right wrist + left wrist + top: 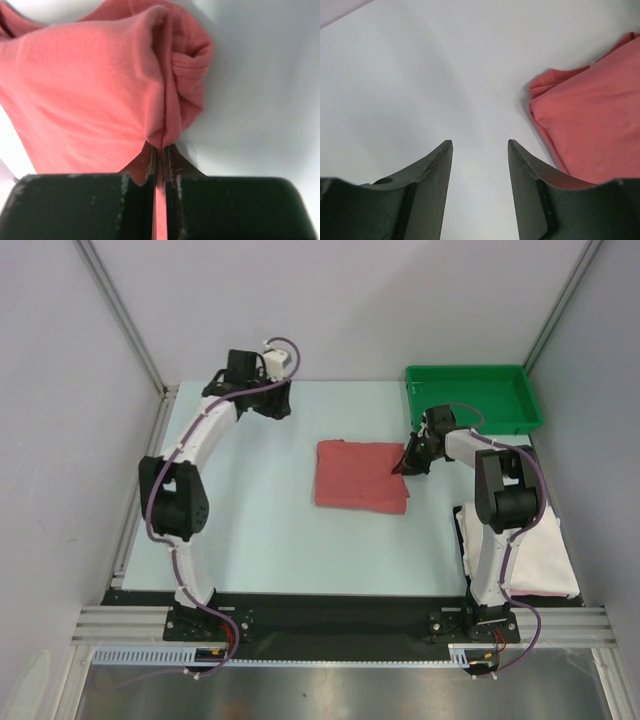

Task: Fold and stack the t-shirts
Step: Neatly place the folded tshirt to the corner

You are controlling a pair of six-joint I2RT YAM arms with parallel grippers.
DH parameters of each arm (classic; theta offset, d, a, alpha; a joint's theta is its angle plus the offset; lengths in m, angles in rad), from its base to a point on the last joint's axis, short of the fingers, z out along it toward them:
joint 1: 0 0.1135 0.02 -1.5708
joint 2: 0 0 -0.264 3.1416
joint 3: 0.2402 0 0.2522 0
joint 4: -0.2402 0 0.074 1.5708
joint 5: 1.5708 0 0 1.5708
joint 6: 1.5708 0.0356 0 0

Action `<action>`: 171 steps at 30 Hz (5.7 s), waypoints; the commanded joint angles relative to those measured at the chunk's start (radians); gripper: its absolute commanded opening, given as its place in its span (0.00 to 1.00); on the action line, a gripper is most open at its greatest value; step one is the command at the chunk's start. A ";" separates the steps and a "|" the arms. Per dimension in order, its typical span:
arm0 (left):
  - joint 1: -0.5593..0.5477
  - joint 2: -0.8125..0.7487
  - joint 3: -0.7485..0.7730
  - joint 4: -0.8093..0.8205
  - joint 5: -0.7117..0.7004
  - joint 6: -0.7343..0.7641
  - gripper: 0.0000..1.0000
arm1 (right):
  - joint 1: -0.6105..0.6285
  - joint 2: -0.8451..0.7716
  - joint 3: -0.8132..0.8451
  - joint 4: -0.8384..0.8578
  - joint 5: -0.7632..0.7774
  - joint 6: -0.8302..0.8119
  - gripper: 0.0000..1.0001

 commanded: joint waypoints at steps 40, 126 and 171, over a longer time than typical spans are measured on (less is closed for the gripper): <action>0.142 -0.219 -0.110 -0.028 0.128 0.131 0.54 | 0.317 -0.722 -0.058 -1.102 0.892 -0.627 0.00; 0.148 -0.179 -0.102 -0.042 0.095 0.140 0.56 | -0.164 -0.870 -0.045 -0.548 1.009 -0.819 1.00; 0.289 -0.396 -0.300 -0.036 0.369 0.099 0.58 | 0.283 -0.668 -0.167 -1.119 0.996 0.346 0.47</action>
